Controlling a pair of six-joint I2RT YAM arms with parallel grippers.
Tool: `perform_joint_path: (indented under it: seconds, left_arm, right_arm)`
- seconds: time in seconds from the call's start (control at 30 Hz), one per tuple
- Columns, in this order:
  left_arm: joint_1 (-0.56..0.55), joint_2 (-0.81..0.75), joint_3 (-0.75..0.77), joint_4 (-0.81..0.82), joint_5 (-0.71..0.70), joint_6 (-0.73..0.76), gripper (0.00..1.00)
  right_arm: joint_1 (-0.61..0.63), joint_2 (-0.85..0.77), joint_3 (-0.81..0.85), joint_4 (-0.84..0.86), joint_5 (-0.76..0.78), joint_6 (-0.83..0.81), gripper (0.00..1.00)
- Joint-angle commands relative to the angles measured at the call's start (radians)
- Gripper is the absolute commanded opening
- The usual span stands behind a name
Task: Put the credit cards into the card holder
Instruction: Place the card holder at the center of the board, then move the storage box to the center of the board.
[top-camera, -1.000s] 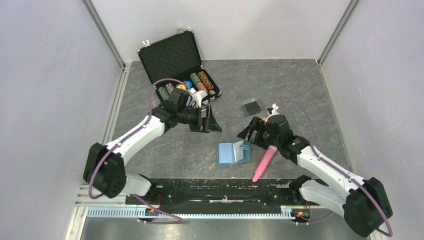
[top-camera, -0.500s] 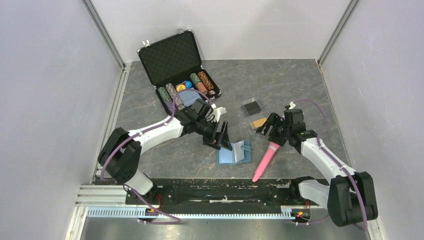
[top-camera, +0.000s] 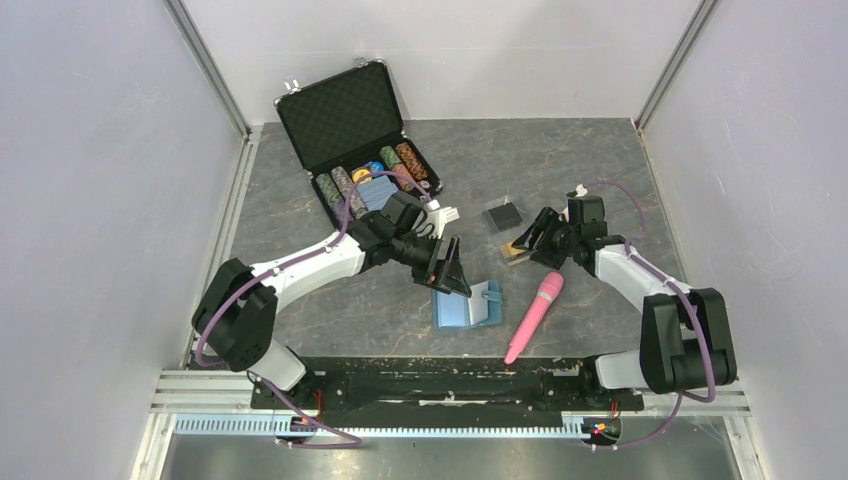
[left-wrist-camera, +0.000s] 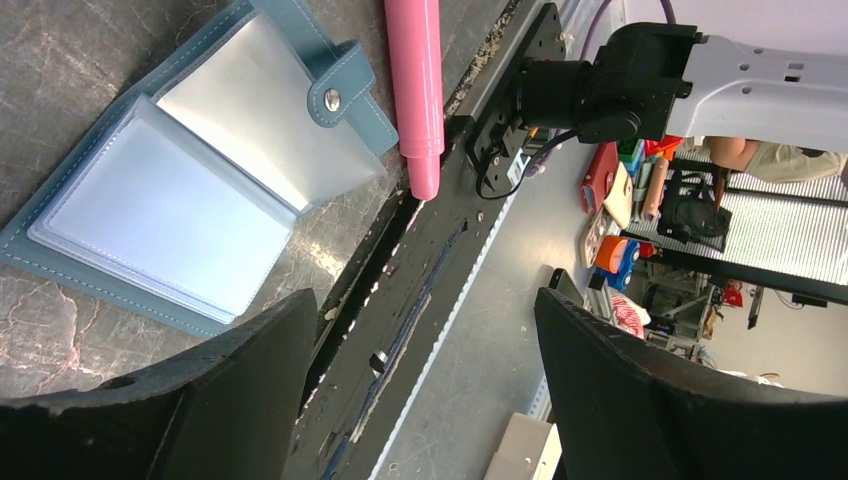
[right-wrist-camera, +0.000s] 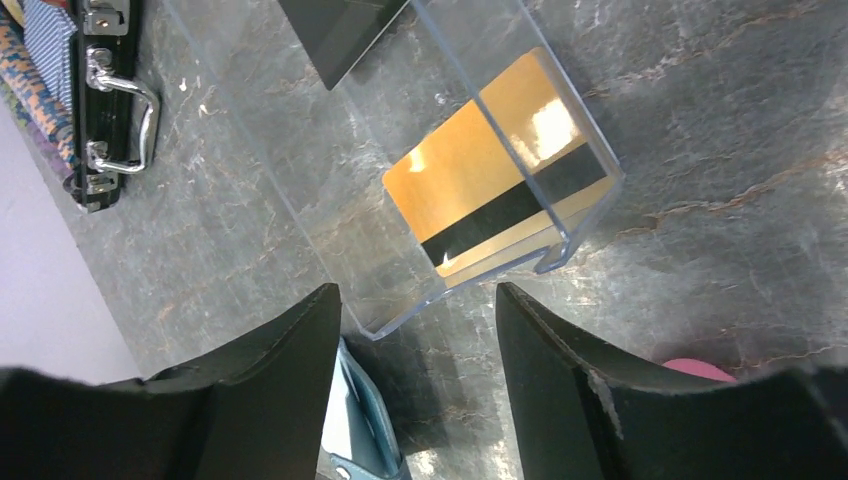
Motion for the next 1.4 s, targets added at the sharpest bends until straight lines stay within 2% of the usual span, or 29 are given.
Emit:
perform_joint_path:
  seconds: [0.0, 0.1, 0.3, 0.53, 0.67, 0.97, 1.13, 1.37]
  left_arm:
    - [-0.002, -0.02, 0.021, 0.031, 0.04, -0.013, 0.86]
    - [-0.001, -0.012, 0.031, 0.014, 0.04, 0.0, 0.85]
    - [0.0, -0.007, 0.045, 0.002, 0.061, 0.033, 0.85]
    - [0.0, 0.002, 0.066, -0.017, 0.047, 0.044, 0.84]
    - [-0.001, -0.001, 0.073, -0.008, 0.032, 0.041, 0.83]
    - [0.001, -0.017, 0.073, -0.015, -0.073, 0.025, 0.83]
    - [0.012, -0.048, 0.038, 0.062, -0.142, -0.047, 0.83]
    - [0.051, -0.101, -0.027, 0.107, -0.269, -0.131, 0.83]
  right_arm:
    - [-0.007, 0.026, 0.042, 0.03, 0.046, -0.03, 0.59]
    - [-0.007, 0.073, 0.078, 0.005, 0.064, -0.071, 0.56]
    - [-0.006, 0.152, 0.143, -0.044, 0.124, -0.177, 0.41]
    - [-0.005, 0.229, 0.219, -0.077, 0.128, -0.261, 0.16]
    - [-0.004, 0.268, 0.252, -0.098, 0.125, -0.308, 0.07]
    - [-0.003, 0.328, 0.349, -0.159, 0.089, -0.402, 0.03]
    - [0.008, 0.375, 0.429, -0.2, 0.057, -0.449, 0.02]
    - [0.089, 0.433, 0.508, -0.252, 0.034, -0.508, 0.01]
